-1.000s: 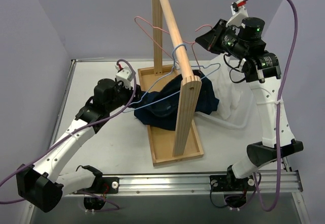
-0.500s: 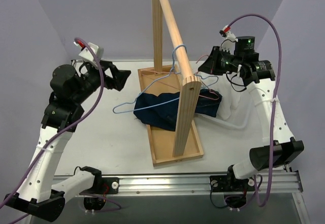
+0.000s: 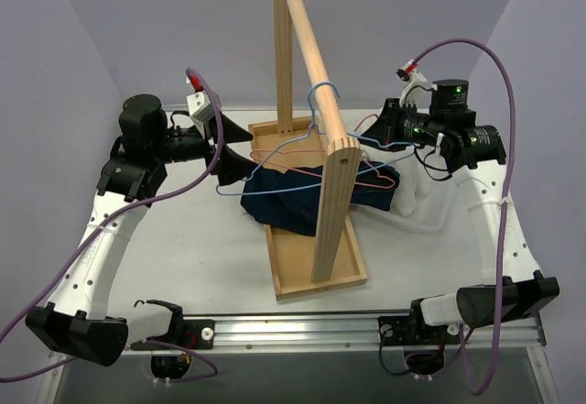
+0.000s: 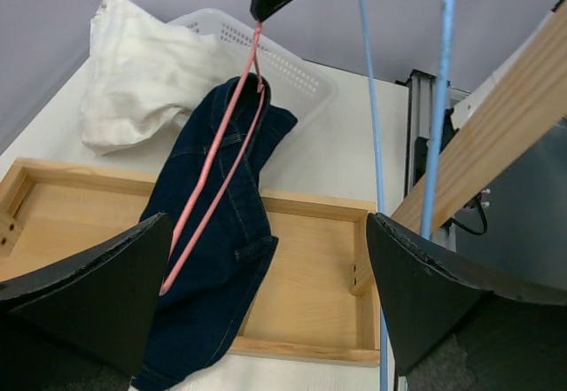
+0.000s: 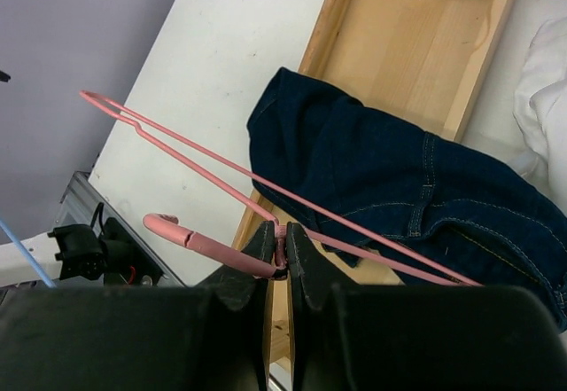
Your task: Remove the skirt from the hanger
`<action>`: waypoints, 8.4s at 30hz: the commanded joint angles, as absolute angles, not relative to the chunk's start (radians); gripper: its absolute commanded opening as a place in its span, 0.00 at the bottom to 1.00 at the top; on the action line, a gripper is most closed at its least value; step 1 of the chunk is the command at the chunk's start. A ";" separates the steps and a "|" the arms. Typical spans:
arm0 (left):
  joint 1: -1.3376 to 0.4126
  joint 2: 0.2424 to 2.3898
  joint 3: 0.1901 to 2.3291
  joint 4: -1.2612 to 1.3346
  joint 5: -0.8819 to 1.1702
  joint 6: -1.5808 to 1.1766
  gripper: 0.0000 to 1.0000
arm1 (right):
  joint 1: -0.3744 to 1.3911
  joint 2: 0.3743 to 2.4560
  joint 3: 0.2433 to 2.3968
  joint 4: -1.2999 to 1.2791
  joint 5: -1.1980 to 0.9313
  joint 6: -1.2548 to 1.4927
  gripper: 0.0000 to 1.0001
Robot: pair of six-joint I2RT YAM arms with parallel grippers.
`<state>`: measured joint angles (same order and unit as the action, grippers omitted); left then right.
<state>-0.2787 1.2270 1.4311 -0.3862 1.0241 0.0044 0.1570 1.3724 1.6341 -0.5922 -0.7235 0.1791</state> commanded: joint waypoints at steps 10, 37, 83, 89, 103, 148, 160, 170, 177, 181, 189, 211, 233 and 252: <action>-0.273 1.266 1.430 -0.549 1.101 0.193 0.99 | 0.155 1.355 1.667 -0.557 -0.899 0.225 0.00; -0.275 1.379 1.500 -0.689 1.054 0.328 0.98 | 0.233 1.296 1.664 -0.578 -0.954 0.201 0.00; -0.180 1.232 1.344 0.425 1.127 -0.529 0.02 | 0.123 1.261 1.603 -0.661 -0.021 0.232 0.87; -0.124 1.239 1.293 0.628 1.141 -0.705 0.02 | 0.123 1.258 1.517 -0.643 -0.067 0.222 0.86; -0.075 1.207 1.154 0.612 1.152 -0.707 0.02 | 0.123 1.270 1.396 -0.652 -0.124 0.287 0.84; -0.080 0.874 1.014 -0.089 0.526 -0.508 0.94 | 0.084 1.356 1.676 -0.400 -0.029 0.371 0.00; -0.097 0.867 0.950 -0.115 0.505 -0.495 0.94 | 0.060 1.374 1.993 -0.269 0.054 0.322 0.00; -0.097 0.899 0.928 -0.063 0.515 -0.506 0.94 | 0.060 1.387 1.985 -0.298 0.222 0.230 0.00; -0.097 0.908 0.917 -0.055 0.526 -0.502 0.94 | 0.060 1.218 1.760 -0.146 0.294 0.218 0.00; -0.098 0.908 0.904 -0.049 0.526 -0.506 0.94 | 0.060 1.183 1.772 -0.123 0.342 0.213 0.00; -0.104 0.900 0.896 -0.051 0.528 -0.517 0.94 | 0.060 1.152 1.815 -0.172 0.457 0.181 0.00; -0.106 0.904 0.891 -0.064 0.517 -0.492 0.94 | 0.035 1.253 1.487 -0.081 0.334 0.372 0.00; -0.112 0.899 0.891 -0.063 0.515 -0.502 0.94 | -0.049 1.587 1.268 -0.230 0.038 0.384 0.78; -0.117 0.903 0.876 -0.043 0.518 -0.520 0.94 | 0.064 1.626 1.284 -0.057 -0.330 0.286 0.97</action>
<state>-0.1108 0.9108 0.8711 -0.0856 0.5232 -0.5175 -0.0090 1.5986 1.2583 -0.0982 -0.2913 0.3412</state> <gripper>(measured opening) 0.940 0.972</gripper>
